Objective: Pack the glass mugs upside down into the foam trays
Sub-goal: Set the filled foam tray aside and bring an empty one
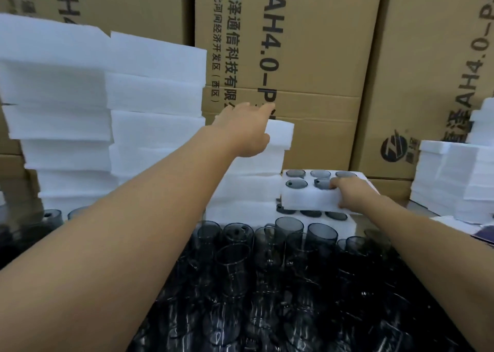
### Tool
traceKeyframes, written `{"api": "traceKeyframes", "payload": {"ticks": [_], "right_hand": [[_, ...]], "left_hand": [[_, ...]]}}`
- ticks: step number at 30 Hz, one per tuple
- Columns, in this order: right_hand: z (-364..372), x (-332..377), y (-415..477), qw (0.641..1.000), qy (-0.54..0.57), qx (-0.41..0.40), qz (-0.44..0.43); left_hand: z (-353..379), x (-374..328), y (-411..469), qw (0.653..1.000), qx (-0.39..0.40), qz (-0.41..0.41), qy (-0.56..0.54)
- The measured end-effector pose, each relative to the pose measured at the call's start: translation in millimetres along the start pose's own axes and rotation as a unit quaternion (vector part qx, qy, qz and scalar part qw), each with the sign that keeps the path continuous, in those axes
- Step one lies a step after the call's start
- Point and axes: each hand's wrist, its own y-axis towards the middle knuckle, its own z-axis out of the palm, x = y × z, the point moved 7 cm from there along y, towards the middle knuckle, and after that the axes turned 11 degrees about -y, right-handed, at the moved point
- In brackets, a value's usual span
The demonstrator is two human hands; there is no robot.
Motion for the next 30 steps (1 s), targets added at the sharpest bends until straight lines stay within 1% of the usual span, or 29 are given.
{"api": "traceKeyframes", "payload": {"ticks": [2,4,6,8,11,13,14,16,17,18,19,20,21,22,24,25,27,28,29,30], "right_hand": [[1,9,7,1.0,0.007,0.011,-0.005],[4,19,12,1.0,-0.014,0.02,-0.019],[10,27,14,0.998,-0.044,0.029,-0.028],[17,32,12,0.997,-0.051,0.044,-0.038],[20,32,2,0.992,-0.045,0.104,-0.048],[18,28,-6,0.988,-0.07,0.138,-0.029],[14,26,-9,0.987,-0.094,0.129,-0.02],[-1,25,-15,0.989,-0.129,0.07,-0.012],[-9,26,-18,0.993,-0.116,0.035,-0.015],[-19,28,-21,0.997,-0.069,0.004,-0.025],[-31,32,-25,0.999,0.014,-0.026,-0.042],[-46,37,-29,0.989,0.117,-0.061,-0.062],[-64,43,-33,0.967,0.222,-0.095,-0.085],[-84,49,-39,0.933,0.32,-0.128,-0.103],[-121,60,-51,0.846,0.484,-0.187,-0.123],[-137,64,-58,0.799,0.547,-0.217,-0.127],[-161,62,-68,0.715,0.641,-0.264,-0.097],[-167,58,-73,0.683,0.672,-0.276,-0.078],[-171,54,-78,0.661,0.692,-0.282,-0.065],[-176,50,-83,0.654,0.697,-0.287,-0.059]], "left_hand": [[4,0,0,0.999,-0.012,0.006,0.031],[9,1,0,0.999,-0.019,0.015,0.041],[13,2,-1,1.0,-0.016,0.015,0.015],[16,3,-2,0.999,-0.022,0.022,-0.009],[15,6,1,0.998,-0.04,0.018,-0.038],[15,13,10,0.999,-0.038,-0.003,-0.012],[16,18,15,1.0,-0.024,-0.019,0.003],[23,32,21,0.997,0.026,-0.069,0.008],[27,37,23,0.995,0.048,-0.088,0.011],[30,39,22,0.994,0.061,-0.094,0.02],[31,38,22,0.994,0.061,-0.085,0.032],[31,34,22,0.996,0.051,-0.067,0.044],[28,30,21,0.997,0.034,-0.045,0.048],[23,24,19,0.999,0.016,-0.026,0.045],[11,15,12,0.999,-0.024,0.011,0.035],[3,10,7,0.998,-0.045,0.032,0.036],[-15,3,-8,0.994,-0.082,0.063,0.032],[-25,0,-19,0.993,-0.097,0.07,0.023],[-34,-2,-30,0.991,-0.109,0.076,0.013],[-43,-5,-43,0.99,-0.116,0.084,0.01]]}}
